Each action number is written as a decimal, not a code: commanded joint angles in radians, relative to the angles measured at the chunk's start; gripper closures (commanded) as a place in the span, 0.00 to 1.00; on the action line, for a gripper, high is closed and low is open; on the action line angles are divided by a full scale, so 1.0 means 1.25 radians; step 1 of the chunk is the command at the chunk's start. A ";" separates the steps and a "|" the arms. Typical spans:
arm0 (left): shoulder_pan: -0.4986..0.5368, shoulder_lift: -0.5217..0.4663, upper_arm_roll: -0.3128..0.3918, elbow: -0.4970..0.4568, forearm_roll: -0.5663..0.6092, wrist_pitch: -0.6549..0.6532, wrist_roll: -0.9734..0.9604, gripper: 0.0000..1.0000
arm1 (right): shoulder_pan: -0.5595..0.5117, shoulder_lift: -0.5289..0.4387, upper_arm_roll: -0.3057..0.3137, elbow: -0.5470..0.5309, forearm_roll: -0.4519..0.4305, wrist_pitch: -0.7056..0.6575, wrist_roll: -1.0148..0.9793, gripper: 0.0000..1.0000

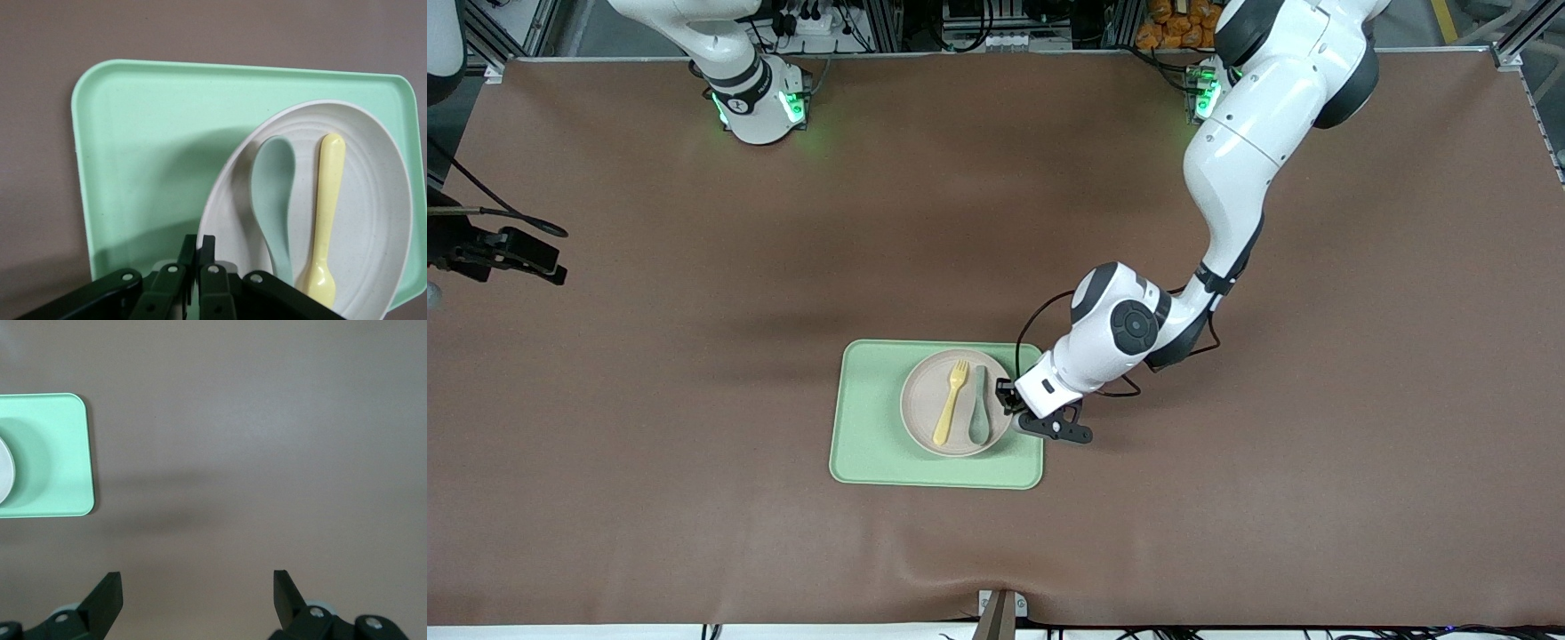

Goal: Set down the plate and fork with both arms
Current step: 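Carry the plate with the left gripper and lower it onto the tray, then hold the plate with the left gripper while the right gripper reaches the fork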

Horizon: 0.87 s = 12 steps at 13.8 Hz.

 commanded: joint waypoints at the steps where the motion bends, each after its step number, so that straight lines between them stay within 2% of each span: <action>1: -0.023 0.017 0.017 0.032 -0.014 0.008 -0.011 1.00 | 0.017 0.044 0.004 0.014 0.042 0.022 0.020 0.00; 3: -0.026 0.026 0.019 0.032 -0.014 0.009 -0.012 1.00 | 0.032 0.070 0.012 0.015 0.064 0.046 0.110 0.00; 7: -0.061 0.046 0.053 0.032 -0.014 0.029 -0.014 1.00 | 0.091 0.140 0.074 0.027 0.060 0.122 0.342 0.00; 11: -0.076 0.054 0.070 0.032 -0.014 0.053 -0.014 1.00 | 0.137 0.240 0.105 0.102 0.057 0.174 0.400 0.00; 12: -0.076 0.058 0.070 0.030 -0.015 0.062 -0.016 0.93 | 0.154 0.269 0.106 0.131 0.058 0.182 0.428 0.00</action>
